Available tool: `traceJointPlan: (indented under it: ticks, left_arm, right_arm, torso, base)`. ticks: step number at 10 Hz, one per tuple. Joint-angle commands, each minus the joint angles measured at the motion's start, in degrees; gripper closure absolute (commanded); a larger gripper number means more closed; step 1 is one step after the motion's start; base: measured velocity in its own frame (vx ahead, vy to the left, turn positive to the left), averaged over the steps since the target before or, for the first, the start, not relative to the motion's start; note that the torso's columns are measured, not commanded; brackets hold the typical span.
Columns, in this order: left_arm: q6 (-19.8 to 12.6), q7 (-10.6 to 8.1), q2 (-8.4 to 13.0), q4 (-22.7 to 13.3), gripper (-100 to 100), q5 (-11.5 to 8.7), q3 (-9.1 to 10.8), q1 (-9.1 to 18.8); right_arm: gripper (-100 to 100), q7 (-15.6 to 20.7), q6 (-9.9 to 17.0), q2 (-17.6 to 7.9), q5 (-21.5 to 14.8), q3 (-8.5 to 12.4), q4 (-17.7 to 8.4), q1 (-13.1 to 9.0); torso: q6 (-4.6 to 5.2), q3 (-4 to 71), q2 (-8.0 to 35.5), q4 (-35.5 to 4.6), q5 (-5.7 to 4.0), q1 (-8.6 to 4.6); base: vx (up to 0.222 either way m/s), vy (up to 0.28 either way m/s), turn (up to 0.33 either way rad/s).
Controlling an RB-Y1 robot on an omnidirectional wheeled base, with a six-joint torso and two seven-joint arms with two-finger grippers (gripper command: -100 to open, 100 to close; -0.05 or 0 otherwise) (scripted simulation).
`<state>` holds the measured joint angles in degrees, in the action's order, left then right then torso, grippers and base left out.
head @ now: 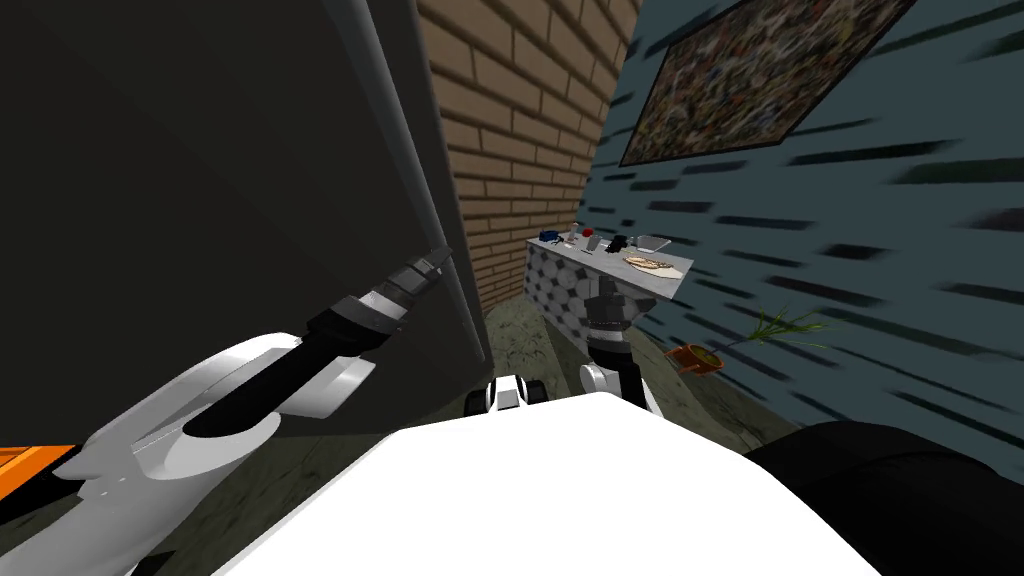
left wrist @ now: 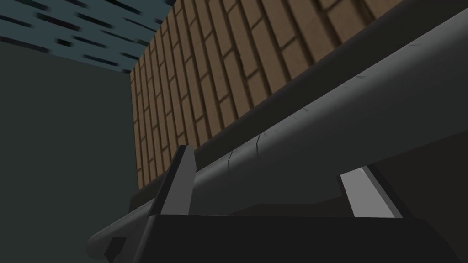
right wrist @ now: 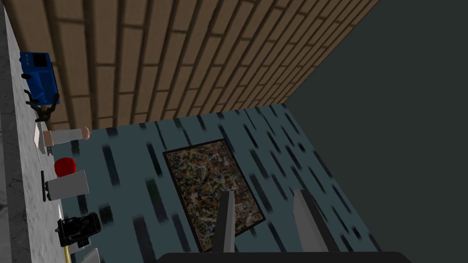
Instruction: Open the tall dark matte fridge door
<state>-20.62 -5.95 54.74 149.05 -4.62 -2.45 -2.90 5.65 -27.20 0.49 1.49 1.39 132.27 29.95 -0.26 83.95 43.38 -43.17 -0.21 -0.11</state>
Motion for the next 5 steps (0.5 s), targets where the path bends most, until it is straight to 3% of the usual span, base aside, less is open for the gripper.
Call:
traceJointPlan:
  ticks: [1,3,5]
  left_arm:
    - [4.83,2.21,1.82,0.42,100,-4.28,-4.77,3.89]
    - [6.05,2.21,1.82,0.42,100,-4.28,-9.89,7.15]
    - [6.61,2.21,1.82,0.42,100,-4.28,-10.03,9.48]
  right_arm:
    - [0,0.00,0.00,0.00,0.00,0.00,0.00,-0.01]
    - [0,0.00,0.01,-0.01,0.00,-0.01,-0.01,-0.03]
    - [0,0.00,0.01,0.00,0.00,-0.01,0.00,-0.03]
  torso:
    - [0.09,0.07,-0.12,0.16,0.07,0.06]
    - [0.45,0.26,-0.37,0.32,0.02,-0.15]
    - [0.68,0.60,-0.79,0.38,-0.29,-0.89]
  base:
    - [0.011,-0.002,0.435]
    - [-0.011,0.016,0.086]
    - [-0.018,0.017,-0.031]
